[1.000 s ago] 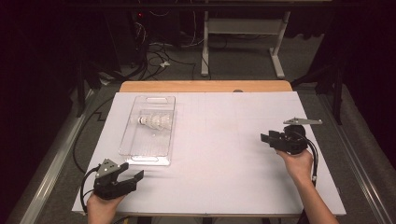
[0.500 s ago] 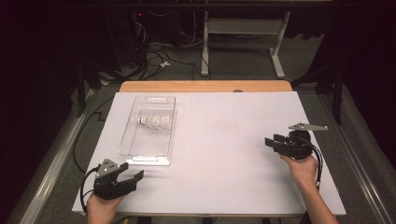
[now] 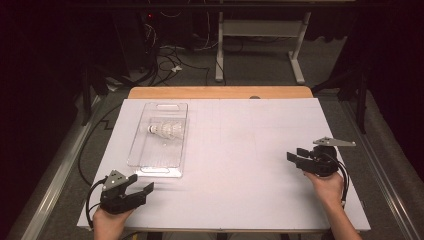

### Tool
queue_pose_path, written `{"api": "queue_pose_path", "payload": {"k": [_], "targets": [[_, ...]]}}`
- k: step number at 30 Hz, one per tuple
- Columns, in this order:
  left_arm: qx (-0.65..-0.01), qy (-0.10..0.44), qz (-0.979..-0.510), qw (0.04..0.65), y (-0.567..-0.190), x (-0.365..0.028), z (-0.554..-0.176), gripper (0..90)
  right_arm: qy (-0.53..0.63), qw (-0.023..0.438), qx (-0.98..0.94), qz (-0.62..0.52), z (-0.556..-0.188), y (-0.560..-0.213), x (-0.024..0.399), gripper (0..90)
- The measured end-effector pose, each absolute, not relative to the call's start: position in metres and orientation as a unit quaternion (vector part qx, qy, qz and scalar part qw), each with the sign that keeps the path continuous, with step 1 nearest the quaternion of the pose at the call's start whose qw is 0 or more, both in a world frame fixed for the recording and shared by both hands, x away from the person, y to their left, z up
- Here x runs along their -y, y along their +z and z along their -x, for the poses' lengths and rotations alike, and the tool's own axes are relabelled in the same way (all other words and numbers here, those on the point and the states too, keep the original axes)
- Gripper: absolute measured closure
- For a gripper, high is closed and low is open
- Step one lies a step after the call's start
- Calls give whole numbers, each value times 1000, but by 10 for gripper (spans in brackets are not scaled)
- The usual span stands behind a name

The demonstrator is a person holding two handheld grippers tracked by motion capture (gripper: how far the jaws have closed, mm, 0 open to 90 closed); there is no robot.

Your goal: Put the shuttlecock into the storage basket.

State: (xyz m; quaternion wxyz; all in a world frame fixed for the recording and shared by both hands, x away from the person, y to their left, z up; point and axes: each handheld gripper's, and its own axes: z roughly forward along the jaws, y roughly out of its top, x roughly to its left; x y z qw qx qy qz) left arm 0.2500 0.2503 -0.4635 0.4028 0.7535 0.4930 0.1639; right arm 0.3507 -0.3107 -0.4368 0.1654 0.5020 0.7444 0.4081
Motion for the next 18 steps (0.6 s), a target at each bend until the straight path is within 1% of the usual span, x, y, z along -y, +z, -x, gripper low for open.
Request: {"api": "queue_pose_path", "payload": {"k": [18], "targets": [[-493,165,-753,404,-463,-251,-250,321,418,170,-738,-502,-340,-443,316,457]]}}
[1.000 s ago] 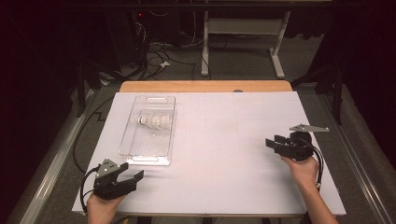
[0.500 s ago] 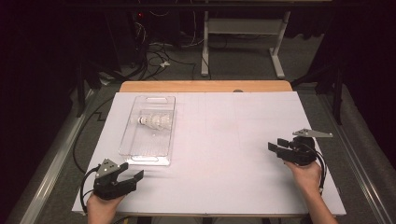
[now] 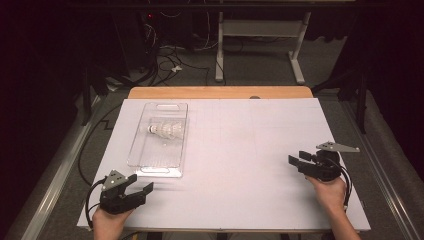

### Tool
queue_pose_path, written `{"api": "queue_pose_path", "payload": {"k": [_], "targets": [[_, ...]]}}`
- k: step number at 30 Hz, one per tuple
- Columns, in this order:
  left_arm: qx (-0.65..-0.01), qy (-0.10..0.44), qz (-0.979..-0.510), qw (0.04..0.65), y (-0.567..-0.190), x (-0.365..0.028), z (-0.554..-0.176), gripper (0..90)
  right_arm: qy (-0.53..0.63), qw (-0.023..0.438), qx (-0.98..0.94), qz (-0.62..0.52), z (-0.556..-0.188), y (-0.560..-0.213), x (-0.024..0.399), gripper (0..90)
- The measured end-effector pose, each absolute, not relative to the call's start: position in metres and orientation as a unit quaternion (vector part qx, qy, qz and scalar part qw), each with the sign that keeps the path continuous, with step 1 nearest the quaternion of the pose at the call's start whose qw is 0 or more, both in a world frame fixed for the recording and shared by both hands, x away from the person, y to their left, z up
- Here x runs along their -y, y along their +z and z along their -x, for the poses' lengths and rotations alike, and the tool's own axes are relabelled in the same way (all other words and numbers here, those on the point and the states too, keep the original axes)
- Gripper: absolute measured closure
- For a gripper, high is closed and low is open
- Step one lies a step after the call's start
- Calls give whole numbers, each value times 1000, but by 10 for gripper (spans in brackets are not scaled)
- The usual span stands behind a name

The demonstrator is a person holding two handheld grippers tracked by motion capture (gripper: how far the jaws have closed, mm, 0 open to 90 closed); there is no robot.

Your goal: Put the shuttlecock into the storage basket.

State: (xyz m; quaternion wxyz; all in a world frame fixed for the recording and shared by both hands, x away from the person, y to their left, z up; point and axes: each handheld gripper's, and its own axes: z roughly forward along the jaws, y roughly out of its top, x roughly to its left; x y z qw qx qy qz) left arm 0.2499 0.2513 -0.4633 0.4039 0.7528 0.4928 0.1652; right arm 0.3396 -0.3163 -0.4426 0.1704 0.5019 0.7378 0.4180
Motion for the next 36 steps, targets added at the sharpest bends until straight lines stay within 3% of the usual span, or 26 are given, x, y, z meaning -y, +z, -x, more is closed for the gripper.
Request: {"api": "queue_pose_path", "payload": {"k": [36], "targets": [[-494,166,-751,406,-463,-252,-248,321,437,199,-726,-493,-314,-456,333,393]]}}
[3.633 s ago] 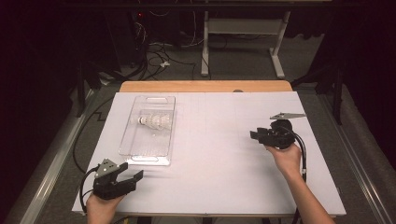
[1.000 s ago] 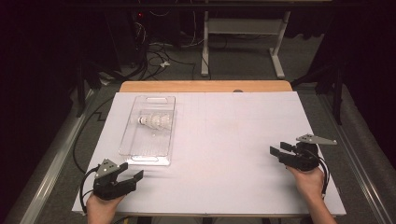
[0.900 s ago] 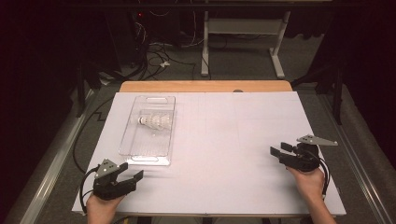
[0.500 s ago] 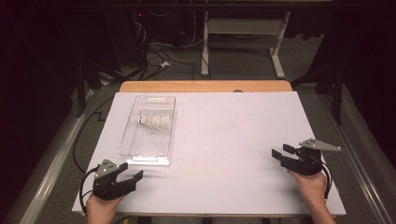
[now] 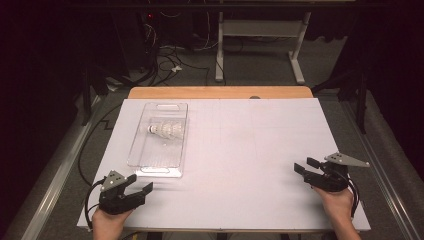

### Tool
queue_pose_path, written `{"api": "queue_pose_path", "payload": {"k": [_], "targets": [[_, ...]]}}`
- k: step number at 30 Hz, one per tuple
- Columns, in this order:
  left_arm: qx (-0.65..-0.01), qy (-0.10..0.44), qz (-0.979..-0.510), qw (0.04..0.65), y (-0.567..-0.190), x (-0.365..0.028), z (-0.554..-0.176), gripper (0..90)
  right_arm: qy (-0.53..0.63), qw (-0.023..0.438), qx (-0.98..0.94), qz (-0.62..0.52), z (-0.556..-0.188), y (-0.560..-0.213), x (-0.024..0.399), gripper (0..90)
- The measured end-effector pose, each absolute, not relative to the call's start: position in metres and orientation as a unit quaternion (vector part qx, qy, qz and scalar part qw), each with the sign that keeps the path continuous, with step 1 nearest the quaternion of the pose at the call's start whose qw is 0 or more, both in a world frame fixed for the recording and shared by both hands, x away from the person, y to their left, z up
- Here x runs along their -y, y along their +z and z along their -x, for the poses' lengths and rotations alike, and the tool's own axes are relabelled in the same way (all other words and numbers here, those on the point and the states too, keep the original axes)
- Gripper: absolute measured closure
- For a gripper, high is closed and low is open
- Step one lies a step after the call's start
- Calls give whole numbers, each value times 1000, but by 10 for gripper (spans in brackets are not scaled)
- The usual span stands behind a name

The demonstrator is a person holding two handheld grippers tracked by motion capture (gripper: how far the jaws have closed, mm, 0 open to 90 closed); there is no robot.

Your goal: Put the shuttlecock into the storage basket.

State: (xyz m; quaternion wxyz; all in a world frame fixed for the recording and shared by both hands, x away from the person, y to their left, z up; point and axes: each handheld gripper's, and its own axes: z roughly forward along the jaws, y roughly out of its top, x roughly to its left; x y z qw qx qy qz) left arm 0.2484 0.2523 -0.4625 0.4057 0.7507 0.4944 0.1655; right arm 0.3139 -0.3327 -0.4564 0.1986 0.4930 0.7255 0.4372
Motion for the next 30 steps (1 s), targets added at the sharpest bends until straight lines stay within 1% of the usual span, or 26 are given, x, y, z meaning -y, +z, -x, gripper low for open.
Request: {"api": "queue_pose_path", "payload": {"k": [21,30], "targets": [[-501,167,-745,408,-462,-256,-246,321,456,206,-714,-490,-297,-459,341,378],[-499,167,-745,409,-462,-256,-246,321,458,208,-709,-494,-296,-461,342,376]]}}
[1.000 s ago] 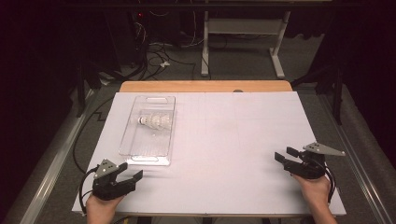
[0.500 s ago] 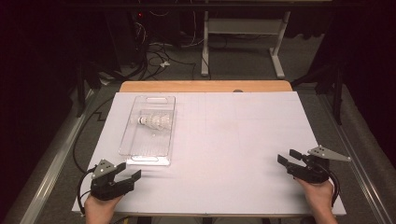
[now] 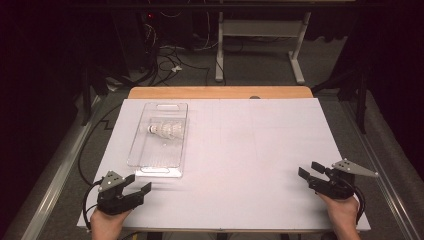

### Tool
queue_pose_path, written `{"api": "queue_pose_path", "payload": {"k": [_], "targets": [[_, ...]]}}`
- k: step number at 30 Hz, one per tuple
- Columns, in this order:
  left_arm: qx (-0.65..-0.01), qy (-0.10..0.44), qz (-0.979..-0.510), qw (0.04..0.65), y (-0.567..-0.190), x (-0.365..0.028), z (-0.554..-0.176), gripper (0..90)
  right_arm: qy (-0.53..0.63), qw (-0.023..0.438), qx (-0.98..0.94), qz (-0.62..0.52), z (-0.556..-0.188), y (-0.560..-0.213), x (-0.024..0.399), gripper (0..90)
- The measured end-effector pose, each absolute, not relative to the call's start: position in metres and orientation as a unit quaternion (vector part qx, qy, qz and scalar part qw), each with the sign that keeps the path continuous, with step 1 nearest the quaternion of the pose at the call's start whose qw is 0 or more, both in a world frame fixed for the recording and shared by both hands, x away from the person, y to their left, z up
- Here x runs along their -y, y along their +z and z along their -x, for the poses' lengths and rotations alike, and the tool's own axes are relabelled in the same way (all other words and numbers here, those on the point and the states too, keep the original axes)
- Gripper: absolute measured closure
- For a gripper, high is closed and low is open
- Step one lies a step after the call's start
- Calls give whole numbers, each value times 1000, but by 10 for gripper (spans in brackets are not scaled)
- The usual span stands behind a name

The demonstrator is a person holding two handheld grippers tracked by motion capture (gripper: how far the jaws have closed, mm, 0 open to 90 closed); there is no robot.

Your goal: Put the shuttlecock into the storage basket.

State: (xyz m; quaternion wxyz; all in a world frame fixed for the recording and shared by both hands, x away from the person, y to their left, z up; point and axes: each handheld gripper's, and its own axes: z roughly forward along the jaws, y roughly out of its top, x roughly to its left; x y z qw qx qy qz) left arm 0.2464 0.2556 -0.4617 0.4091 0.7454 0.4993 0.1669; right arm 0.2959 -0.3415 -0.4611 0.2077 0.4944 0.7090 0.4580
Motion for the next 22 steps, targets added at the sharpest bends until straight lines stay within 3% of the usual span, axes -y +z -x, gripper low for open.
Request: {"api": "queue_pose_path", "payload": {"k": [22], "targets": [[-500,167,-745,409,-461,-256,-247,321,457,210,-710,-493,-296,-462,341,367]]}}
